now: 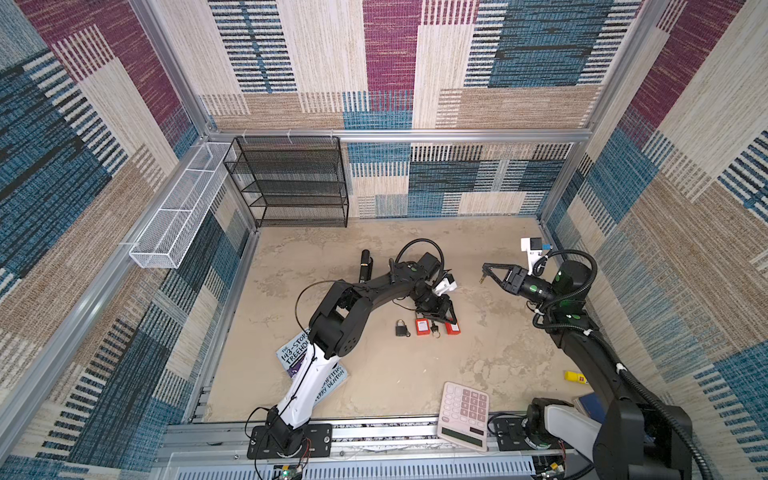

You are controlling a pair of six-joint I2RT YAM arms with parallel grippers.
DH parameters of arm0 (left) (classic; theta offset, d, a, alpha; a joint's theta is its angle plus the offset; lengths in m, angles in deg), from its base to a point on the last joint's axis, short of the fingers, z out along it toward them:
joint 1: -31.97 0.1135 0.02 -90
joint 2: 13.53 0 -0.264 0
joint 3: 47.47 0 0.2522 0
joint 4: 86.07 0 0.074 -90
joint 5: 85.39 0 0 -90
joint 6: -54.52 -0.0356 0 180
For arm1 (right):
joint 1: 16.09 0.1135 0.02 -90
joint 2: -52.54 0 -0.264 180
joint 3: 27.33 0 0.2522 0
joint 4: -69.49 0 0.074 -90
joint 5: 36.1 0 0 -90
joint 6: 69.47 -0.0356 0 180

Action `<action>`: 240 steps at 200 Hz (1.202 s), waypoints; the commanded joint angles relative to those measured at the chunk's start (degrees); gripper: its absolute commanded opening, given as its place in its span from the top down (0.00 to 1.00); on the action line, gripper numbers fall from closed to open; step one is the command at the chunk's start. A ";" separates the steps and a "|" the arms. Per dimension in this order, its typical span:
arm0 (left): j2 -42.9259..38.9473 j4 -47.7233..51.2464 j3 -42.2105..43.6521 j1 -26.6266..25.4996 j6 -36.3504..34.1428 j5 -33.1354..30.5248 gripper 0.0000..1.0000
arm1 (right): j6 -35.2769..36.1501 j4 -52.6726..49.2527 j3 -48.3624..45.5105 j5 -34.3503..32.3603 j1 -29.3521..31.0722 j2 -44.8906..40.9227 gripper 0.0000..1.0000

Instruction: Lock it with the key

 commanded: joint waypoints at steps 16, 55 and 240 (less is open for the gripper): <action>-0.64 0.16 -0.89 0.17 1.20 -0.87 0.57 | -0.38 2.14 -0.12 0.39 0.04 -0.41 1.00; -0.93 0.01 -1.04 0.61 2.09 -1.60 0.56 | -0.30 2.09 -0.13 -0.20 0.03 -0.74 1.00; -14.97 -5.19 11.11 2.73 3.72 -5.11 0.54 | 6.32 -9.82 -9.23 -18.44 2.77 6.30 1.00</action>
